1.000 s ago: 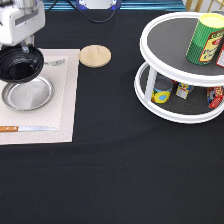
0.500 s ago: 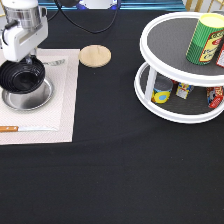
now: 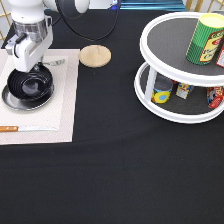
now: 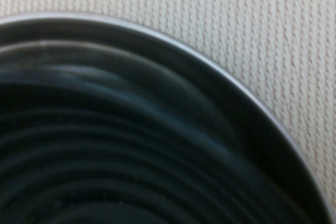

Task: Pick up the bowl from the lazy Susan and put bowl on the plate

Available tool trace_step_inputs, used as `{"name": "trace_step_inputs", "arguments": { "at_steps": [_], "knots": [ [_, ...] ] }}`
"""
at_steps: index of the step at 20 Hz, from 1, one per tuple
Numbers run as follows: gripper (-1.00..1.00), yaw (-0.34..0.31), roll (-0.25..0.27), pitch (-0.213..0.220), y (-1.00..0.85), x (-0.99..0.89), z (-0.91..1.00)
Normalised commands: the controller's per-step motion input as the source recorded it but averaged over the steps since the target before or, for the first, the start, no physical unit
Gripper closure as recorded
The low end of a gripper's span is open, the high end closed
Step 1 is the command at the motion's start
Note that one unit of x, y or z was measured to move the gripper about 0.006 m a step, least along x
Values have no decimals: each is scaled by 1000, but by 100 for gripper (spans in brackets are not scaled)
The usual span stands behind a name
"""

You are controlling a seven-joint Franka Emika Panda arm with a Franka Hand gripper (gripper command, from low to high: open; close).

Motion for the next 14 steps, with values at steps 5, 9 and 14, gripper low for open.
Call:
{"name": "trace_step_inputs", "arguments": {
  "at_steps": [5,9,14],
  "knots": [
    [100,54,180,126,-571,291,80],
    [100,12,113,103,-391,48,151],
    [-100,4,20,87,-33,-105,134]
  ]
}}
